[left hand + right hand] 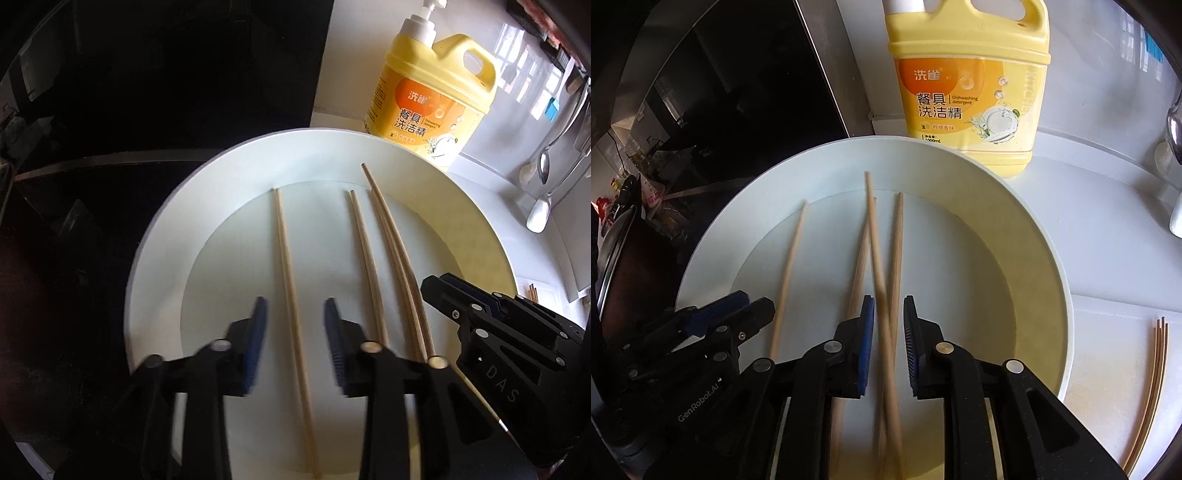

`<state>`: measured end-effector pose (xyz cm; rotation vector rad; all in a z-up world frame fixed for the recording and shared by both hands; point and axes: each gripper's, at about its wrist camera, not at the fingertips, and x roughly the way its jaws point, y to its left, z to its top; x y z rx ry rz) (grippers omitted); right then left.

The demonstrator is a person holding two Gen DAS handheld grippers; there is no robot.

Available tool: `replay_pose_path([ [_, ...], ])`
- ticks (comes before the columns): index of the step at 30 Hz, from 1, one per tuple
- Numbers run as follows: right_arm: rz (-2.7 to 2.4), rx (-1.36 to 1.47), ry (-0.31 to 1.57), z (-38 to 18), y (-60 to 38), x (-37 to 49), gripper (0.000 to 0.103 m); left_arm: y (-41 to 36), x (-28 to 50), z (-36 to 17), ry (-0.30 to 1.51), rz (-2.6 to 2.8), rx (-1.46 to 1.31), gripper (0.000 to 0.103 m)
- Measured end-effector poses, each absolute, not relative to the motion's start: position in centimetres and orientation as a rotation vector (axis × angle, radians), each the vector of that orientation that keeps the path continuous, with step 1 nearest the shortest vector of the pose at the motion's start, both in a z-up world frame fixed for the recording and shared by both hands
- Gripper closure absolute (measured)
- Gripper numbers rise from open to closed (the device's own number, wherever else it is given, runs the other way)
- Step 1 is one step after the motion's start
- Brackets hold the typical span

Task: Organize utensils
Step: 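Open both tools to drop the chopsticks into the basin, then move both open tools back over the chopsticks on the cutting board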

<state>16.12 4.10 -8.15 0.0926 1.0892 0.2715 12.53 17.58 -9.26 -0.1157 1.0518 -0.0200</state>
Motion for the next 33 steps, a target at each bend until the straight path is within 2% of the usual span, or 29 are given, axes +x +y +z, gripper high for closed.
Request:
replay_pose_path([
  [1,0.271,0.092,1.083,-7.9,4.0,16.0,0.084,17.8,12.3,-8.9,1.035,-0.009,-0.119,0.042],
  [10,0.282,0.109,1.039,-6.6,2.2,14.3,0.070,19.0,10.7,-7.0,0.992,0.067,-0.136,0.027],
  [21,0.304,0.124,0.984,-4.4,-1.3,10.0,0.060,15.7,7.0,-5.2,0.985,0.071,-0.133,0.024],
  [33,0.266,0.130,0.961,-2.7,-9.9,3.5,0.052,7.8,2.2,-3.0,0.969,0.018,-0.109,0.017],
])
